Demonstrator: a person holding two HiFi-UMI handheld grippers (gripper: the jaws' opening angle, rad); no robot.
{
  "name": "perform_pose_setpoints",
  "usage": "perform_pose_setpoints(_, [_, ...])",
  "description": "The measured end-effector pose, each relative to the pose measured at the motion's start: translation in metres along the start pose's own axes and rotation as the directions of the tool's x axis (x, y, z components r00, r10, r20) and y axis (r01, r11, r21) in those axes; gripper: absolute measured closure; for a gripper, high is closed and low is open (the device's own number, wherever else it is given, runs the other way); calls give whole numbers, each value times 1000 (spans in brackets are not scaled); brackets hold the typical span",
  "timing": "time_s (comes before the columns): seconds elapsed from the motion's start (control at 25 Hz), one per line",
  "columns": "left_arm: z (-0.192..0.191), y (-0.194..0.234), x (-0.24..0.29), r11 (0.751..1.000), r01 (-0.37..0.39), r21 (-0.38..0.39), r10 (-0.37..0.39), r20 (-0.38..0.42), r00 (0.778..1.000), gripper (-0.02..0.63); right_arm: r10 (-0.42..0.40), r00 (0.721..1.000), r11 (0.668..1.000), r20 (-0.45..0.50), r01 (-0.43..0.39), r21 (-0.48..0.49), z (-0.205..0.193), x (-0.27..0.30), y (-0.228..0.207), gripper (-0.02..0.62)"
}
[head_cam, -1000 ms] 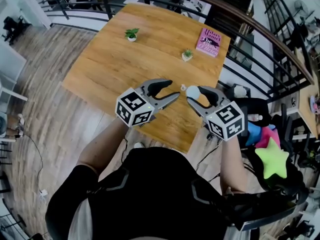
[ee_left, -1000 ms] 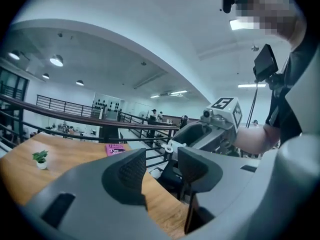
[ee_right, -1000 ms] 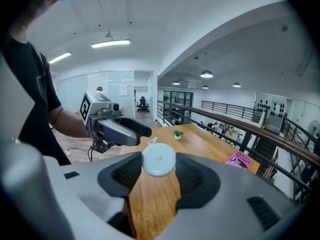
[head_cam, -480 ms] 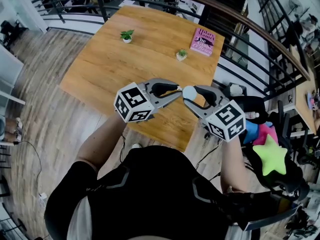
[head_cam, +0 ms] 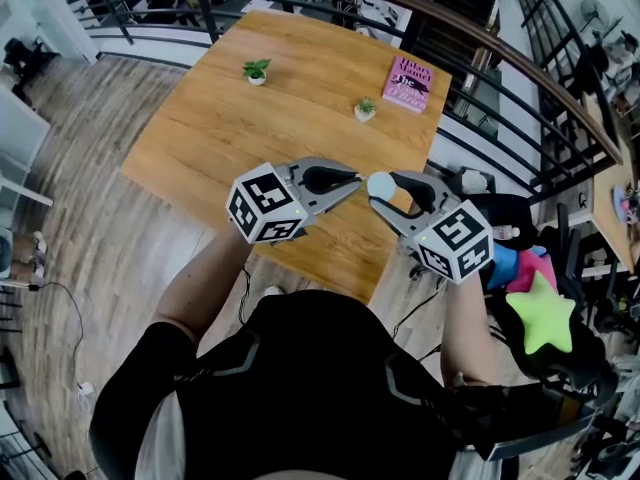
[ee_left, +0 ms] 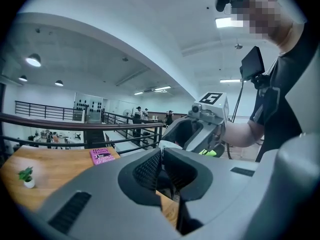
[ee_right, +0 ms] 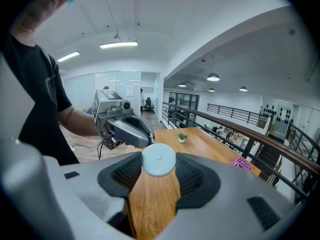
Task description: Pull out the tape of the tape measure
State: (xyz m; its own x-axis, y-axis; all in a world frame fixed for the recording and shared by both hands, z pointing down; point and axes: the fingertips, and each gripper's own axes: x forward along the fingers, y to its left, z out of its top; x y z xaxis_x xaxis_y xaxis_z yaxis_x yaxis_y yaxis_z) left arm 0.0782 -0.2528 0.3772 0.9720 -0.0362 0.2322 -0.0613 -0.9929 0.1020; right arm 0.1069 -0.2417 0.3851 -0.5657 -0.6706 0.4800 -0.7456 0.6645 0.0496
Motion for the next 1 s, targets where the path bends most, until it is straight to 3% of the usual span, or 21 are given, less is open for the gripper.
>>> perform_pose_setpoints(0.36, [0,26,-32,993,-108,-47,109,18,994,565,11,1000,1000,7,-11,7,1,3,-3,373])
perform_pose_setpoints(0.56, [-7,38,-53,981,-144,-133,145,3,989,566,48,999,999,15,-49,24,3,9,-1,373])
perform_pose_setpoints(1.0, [-28,65,-98,933,-278,-227,277,-38,960,568,37,999,999,-15,-37,-4,-5,13,-10,373])
